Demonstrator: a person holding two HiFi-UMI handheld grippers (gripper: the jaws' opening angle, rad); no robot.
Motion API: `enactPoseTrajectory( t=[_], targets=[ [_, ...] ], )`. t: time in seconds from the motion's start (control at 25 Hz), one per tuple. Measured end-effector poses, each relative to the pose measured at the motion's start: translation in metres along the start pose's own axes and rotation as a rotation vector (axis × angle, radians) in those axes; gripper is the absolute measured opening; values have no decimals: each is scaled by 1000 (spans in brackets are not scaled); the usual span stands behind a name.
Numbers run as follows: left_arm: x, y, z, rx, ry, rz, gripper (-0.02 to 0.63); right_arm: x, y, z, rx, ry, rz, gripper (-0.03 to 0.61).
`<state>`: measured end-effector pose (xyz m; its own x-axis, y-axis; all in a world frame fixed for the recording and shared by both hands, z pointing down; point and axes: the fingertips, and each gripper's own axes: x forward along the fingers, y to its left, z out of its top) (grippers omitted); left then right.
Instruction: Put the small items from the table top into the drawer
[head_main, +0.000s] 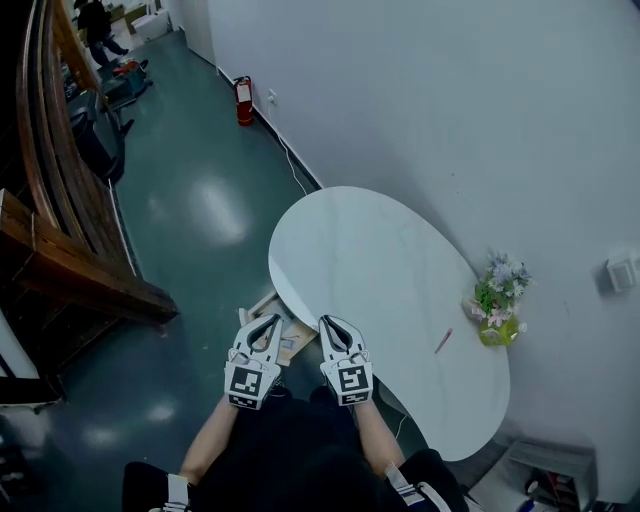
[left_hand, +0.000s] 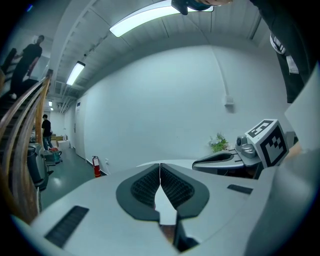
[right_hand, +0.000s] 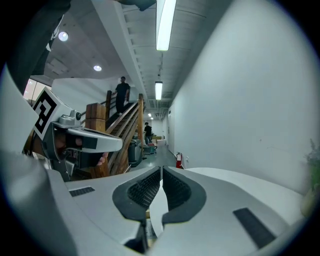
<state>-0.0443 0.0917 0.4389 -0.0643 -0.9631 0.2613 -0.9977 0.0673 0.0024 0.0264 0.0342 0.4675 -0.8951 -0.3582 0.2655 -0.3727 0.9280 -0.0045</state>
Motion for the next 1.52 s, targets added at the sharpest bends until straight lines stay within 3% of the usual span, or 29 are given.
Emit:
enactPoseTrajectory(
  t=[0.96,1.52],
  targets=[
    [102,-214,21,133,27,-549,20,-182,-157,-57,170,52,-570,38],
    [141,-314,11,167,72,-745,20,-265,-216,-101,249,99,-776,38]
  ],
)
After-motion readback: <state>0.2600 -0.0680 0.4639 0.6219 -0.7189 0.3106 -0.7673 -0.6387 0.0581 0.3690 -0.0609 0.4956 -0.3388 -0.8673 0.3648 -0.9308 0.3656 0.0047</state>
